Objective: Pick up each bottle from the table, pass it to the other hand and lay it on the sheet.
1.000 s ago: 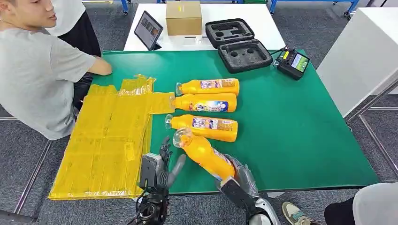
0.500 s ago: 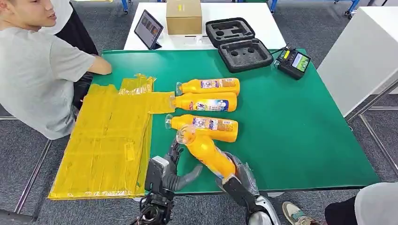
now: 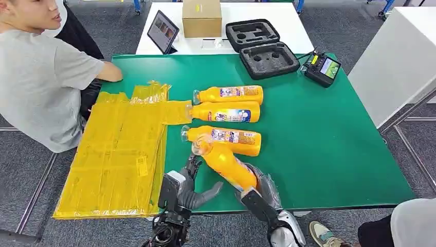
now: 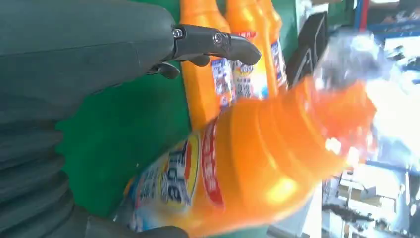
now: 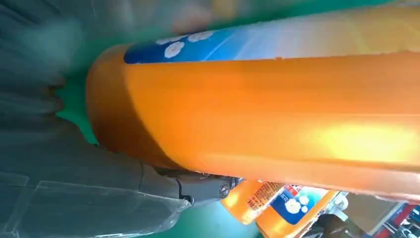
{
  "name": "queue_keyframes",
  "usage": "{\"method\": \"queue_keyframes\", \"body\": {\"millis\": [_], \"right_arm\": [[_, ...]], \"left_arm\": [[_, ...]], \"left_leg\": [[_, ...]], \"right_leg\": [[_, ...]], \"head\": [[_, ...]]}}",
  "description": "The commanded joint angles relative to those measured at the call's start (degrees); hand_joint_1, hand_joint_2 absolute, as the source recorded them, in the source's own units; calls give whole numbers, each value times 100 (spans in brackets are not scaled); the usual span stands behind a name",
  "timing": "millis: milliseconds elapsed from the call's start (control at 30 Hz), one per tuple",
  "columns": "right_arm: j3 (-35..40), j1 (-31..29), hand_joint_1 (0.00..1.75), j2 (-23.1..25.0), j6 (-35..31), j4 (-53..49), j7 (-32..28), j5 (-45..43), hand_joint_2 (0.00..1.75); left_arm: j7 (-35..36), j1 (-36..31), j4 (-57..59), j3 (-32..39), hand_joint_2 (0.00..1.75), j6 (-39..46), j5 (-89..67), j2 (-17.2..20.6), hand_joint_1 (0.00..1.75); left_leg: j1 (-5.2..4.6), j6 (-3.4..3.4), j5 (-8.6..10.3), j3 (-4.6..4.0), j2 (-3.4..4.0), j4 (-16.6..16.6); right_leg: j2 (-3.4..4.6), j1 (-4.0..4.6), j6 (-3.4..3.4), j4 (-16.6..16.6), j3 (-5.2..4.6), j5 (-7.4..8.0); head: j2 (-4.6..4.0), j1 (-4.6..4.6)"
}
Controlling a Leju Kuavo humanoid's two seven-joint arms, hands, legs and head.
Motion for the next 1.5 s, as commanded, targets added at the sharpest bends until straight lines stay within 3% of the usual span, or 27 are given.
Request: {"method": "queue_keyframes", "body": {"millis": [33,533,933,1500], "right_arm": [[399,-515,175,98,-308,881,190,230,175],[567,-569,175,102,-360,909,289,312,175],[1361,-777,173,232,-820,1246,644,1036,175],[1989,-1143,152,403,-1530,2249,691,1340,175]], "left_arm": [[188,-378,569,-321,175,108,-8,76,0],[295,-628,1066,-333,175,237,-42,-54,0],[-25,-1104,1404,-39,175,779,-88,-365,0],[83,-1131,1418,146,175,659,843,-430,0]], "left_leg": [[4,-11,-1,14,2,-6],[2,0,6,7,-8,-3],[5,-4,9,2,-15,1],[5,-4,11,-9,-18,1]], "right_leg": [[10,3,-9,-4,11,1],[-2,1,-4,-3,6,0],[-6,5,-8,2,2,-1],[-11,4,-5,0,-10,-2]], "head": [[0,2],[0,0],[0,0],[0,0]]}}
